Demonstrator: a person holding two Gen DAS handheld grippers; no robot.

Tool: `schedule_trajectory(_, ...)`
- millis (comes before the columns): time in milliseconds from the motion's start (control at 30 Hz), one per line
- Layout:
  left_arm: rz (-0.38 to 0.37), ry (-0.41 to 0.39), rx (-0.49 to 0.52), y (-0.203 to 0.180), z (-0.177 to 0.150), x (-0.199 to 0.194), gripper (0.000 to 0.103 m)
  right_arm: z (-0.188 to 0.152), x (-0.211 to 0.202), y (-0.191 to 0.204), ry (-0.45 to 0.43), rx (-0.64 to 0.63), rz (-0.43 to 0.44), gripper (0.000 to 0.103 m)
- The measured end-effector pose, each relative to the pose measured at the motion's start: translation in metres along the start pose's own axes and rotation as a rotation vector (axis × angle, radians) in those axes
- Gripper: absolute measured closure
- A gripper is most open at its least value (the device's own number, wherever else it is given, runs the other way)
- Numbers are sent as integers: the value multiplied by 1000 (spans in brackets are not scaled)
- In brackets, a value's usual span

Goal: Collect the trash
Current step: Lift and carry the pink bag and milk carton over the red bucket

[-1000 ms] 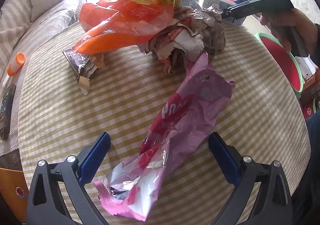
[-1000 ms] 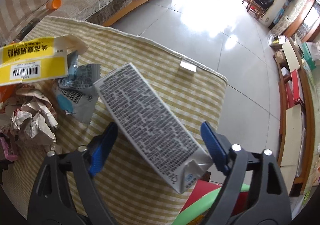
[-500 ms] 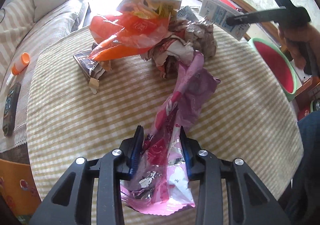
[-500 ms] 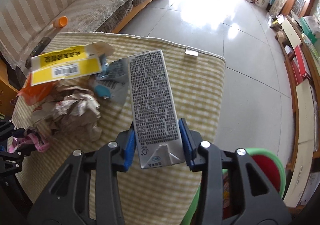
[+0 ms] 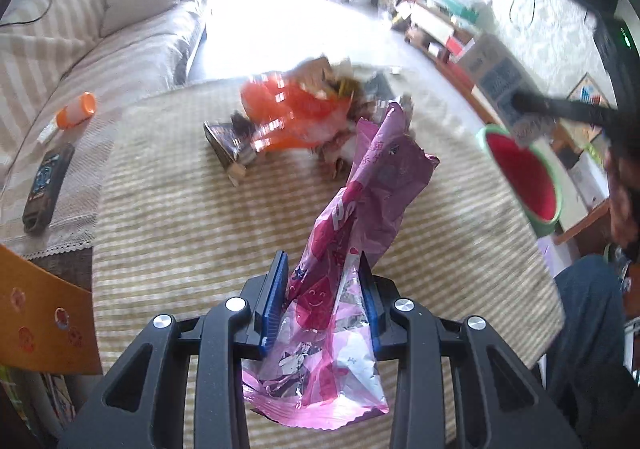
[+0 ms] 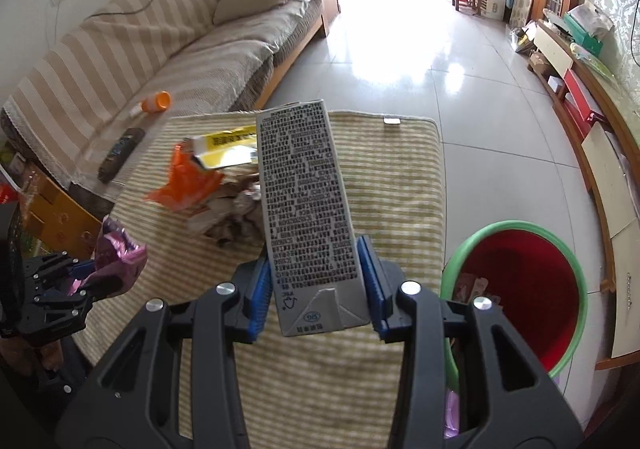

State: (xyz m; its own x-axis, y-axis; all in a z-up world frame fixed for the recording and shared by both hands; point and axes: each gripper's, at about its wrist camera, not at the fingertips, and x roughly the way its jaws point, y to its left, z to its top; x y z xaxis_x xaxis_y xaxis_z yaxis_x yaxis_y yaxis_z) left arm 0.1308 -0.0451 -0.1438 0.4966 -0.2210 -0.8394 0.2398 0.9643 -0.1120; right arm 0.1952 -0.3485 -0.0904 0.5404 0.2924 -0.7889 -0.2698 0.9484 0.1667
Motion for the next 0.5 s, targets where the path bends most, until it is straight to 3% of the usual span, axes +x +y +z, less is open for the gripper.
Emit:
schedule_trajectory(200,-2,-90,3,-12,18,-36,72,-10,-35,12,-53,25,24,64)
schedule_trajectory(500,-32,-177,-40,-37,41,-55,72,-17,-67,13,-98,37,24,64)
